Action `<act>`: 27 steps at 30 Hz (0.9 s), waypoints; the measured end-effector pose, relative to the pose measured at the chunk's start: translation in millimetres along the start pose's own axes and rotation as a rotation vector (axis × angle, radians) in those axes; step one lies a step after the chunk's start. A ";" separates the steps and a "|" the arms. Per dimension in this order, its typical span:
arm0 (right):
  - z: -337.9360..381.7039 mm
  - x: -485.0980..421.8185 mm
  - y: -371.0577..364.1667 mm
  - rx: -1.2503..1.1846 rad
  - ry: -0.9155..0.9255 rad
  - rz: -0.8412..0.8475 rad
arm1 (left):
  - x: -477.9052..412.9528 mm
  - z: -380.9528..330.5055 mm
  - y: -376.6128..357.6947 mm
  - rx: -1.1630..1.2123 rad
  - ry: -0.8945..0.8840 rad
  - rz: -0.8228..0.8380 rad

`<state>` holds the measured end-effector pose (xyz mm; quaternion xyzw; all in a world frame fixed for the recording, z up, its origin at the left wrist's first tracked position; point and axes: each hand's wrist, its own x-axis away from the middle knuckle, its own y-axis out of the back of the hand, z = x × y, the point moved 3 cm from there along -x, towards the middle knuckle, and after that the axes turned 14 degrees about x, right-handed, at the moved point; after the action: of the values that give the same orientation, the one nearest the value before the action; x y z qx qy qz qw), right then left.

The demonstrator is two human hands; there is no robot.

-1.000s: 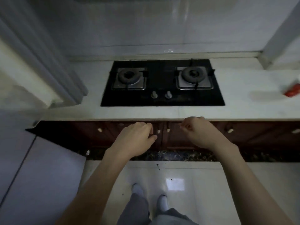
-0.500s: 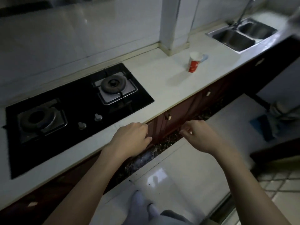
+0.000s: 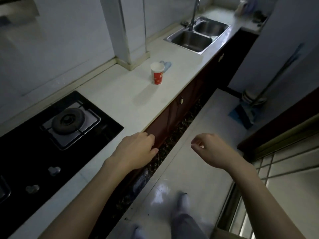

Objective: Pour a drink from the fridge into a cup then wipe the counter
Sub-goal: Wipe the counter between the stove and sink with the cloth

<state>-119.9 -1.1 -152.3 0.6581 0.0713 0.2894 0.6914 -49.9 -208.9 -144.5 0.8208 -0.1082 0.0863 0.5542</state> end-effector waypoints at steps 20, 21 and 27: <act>-195.3 -124.7 65.8 -0.039 0.022 0.018 | -203.8 -106.1 21.9 0.041 0.075 -0.010; -197.0 -134.3 68.6 -0.035 0.035 0.028 | -209.7 -101.6 24.2 0.048 0.093 -0.026; -196.1 -200.6 81.9 0.011 0.119 0.059 | -254.2 -68.0 29.5 0.083 0.180 -0.060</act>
<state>-403.9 67.4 -155.3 0.6454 0.0943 0.3479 0.6734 -303.9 -135.6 -159.5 0.8348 -0.0294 0.1475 0.5296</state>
